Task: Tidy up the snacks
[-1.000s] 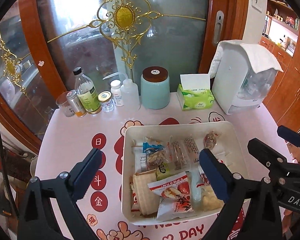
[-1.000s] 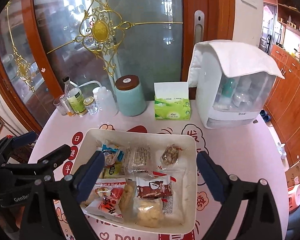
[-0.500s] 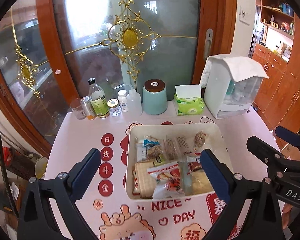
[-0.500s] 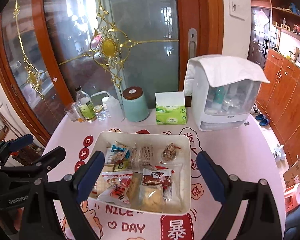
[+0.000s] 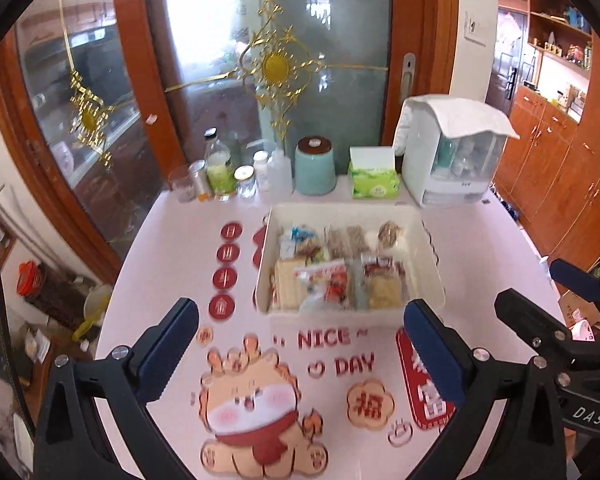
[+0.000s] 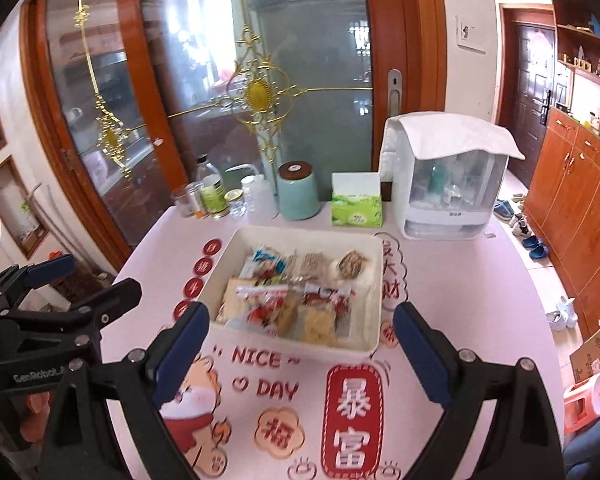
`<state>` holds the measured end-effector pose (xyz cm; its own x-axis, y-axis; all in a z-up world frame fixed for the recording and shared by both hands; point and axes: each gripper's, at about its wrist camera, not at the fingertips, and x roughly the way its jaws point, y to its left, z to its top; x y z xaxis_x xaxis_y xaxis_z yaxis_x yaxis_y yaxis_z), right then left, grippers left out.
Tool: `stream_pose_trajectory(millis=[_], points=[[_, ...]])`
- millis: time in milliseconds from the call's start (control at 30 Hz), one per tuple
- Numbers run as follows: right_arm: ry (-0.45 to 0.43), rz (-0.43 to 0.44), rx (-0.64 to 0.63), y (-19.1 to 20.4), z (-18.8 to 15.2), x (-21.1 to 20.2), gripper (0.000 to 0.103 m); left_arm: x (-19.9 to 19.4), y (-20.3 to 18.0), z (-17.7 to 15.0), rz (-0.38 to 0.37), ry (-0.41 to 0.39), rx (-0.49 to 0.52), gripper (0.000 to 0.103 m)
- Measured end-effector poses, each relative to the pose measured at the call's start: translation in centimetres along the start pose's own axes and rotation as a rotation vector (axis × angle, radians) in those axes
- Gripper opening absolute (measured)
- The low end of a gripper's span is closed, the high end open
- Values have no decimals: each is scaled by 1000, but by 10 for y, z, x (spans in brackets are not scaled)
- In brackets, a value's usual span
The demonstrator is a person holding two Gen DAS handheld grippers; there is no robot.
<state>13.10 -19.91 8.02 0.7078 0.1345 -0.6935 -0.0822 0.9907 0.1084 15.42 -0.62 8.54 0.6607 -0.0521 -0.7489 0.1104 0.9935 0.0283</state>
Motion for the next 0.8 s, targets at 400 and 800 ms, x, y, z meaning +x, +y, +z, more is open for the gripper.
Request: stream_pose_trajectory(millis=[400,800], points=[[82,55,35,2,-68,-35,94,-60,-6,-74,64,-33,-26,102],[105,33,92,-3,-113,-48,94,-63,2,-122,82,-3,-90,102]])
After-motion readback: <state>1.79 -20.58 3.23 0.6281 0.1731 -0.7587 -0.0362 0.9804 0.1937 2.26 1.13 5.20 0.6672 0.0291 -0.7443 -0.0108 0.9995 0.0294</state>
